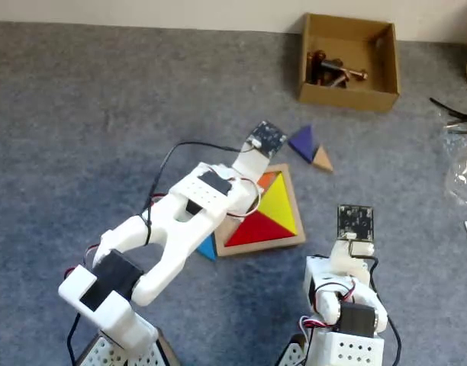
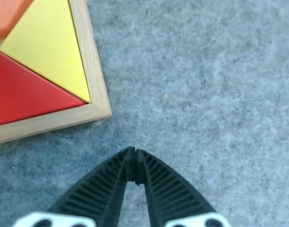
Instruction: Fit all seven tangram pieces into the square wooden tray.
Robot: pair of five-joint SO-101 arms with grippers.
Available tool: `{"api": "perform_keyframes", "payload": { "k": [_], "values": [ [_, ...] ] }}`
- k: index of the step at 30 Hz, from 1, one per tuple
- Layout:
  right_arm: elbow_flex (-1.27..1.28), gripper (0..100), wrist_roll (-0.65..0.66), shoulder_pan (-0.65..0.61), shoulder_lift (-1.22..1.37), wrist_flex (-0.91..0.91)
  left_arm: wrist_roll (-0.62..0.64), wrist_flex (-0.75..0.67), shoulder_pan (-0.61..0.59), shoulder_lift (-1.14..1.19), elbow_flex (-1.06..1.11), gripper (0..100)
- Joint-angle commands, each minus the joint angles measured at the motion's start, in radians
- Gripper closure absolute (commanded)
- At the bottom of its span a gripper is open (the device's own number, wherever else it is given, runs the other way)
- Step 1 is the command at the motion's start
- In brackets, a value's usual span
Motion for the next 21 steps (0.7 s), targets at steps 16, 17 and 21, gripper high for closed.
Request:
{"api": "perform_keyframes", "payload": {
  "k": [16,17,21],
  "values": [
    [0.114,99.4,-0.011,-0.016,-0.015,-0.018,-0.002,-0.029,0.012,-0.022,-0.016,99],
    [0.114,99.4,-0.011,-0.016,-0.015,-0.018,-0.002,-0.029,0.024,-0.022,-0.015,99],
    [0.114,99.4,-0.011,-0.016,-0.015,-0.018,-0.054,-0.029,0.082,-0.018,-0.008,99]
  ]
}}
